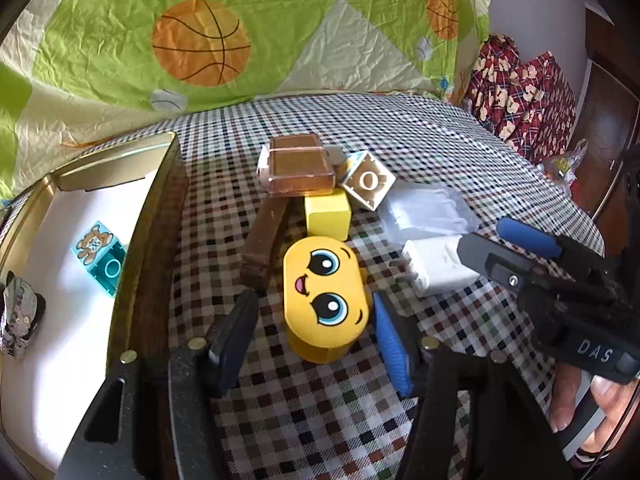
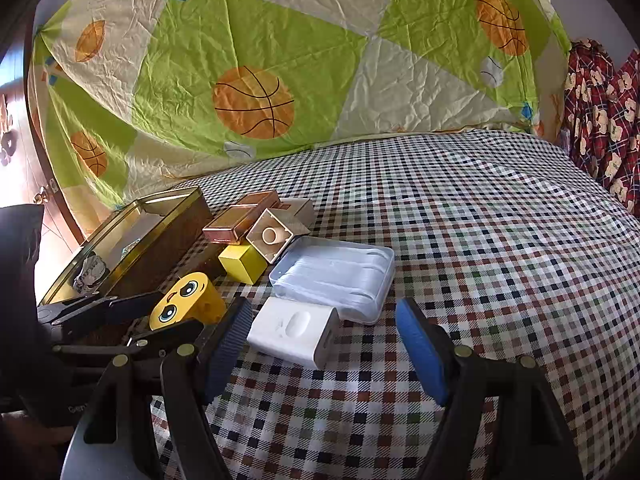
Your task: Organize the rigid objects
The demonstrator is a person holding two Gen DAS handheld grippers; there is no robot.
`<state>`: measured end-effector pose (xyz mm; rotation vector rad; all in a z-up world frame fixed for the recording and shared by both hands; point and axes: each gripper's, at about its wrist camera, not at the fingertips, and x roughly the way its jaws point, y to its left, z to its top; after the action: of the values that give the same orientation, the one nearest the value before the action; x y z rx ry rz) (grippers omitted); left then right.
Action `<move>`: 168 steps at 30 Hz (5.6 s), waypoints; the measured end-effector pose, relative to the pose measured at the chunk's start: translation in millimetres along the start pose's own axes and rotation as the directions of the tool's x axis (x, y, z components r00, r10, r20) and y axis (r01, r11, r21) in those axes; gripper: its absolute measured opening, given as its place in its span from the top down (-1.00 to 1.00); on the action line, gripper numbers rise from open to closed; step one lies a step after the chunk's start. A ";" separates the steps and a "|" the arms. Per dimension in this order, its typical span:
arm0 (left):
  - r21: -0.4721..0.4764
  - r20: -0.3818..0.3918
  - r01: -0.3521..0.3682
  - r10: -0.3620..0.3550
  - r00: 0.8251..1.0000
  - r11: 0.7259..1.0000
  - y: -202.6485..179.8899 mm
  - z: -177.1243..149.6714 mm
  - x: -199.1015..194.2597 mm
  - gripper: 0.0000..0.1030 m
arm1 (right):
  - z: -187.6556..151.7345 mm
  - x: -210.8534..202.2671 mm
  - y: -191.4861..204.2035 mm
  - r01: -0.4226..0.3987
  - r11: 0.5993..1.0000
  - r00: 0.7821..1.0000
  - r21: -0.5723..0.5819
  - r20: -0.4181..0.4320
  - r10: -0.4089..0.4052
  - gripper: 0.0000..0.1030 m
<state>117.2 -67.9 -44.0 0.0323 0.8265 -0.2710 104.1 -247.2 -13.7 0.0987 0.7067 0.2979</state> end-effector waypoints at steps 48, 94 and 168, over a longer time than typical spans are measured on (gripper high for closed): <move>-0.027 0.191 -0.036 0.040 0.981 0.999 -2.9 -12.3 -31.5 0.20 | -4.7 25.4 33.5 0.011 0.977 0.992 -0.213 -0.121 -0.037 -0.01; -0.074 0.384 -0.100 0.121 0.915 0.992 0.0 -27.0 -64.7 0.20 | -13.9 -18.0 36.2 0.030 0.970 0.986 -0.242 0.168 0.011 -0.01; -0.062 0.538 -0.143 0.154 0.829 0.988 -13.1 -41.9 -92.5 0.20 | -30.9 -55.6 40.2 0.091 0.960 0.915 -0.263 0.402 0.023 -0.01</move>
<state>24.0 -54.1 -3.8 0.0005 0.2553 -0.1120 34.3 -226.1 5.2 -0.1187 0.2511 0.3279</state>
